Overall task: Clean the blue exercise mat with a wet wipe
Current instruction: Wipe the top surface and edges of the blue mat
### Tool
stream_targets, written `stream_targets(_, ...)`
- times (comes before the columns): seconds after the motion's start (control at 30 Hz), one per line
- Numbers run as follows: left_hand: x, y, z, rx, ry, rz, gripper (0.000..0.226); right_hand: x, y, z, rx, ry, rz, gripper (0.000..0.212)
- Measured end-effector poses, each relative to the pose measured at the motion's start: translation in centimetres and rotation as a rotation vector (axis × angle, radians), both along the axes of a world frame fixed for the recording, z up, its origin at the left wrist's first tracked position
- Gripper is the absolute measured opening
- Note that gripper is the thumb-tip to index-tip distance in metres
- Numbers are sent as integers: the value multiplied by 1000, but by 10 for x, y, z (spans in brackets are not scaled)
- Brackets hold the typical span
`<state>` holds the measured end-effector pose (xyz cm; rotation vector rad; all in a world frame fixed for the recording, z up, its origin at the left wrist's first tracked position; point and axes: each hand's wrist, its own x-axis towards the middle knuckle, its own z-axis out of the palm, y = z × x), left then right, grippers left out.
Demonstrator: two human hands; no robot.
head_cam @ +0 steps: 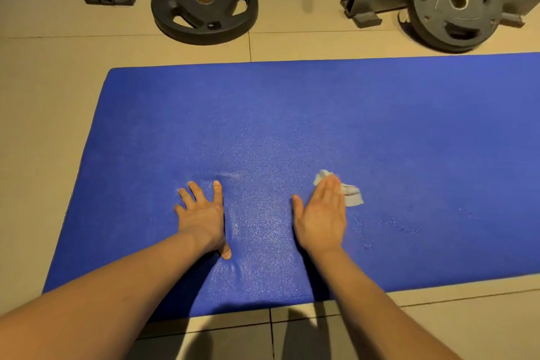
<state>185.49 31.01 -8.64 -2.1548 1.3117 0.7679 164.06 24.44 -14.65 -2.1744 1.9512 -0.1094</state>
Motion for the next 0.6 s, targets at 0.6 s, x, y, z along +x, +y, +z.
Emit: stream_targets(0.6,3,2,0,-25,16,18,171,-23,13,6,29,26,-10,92)
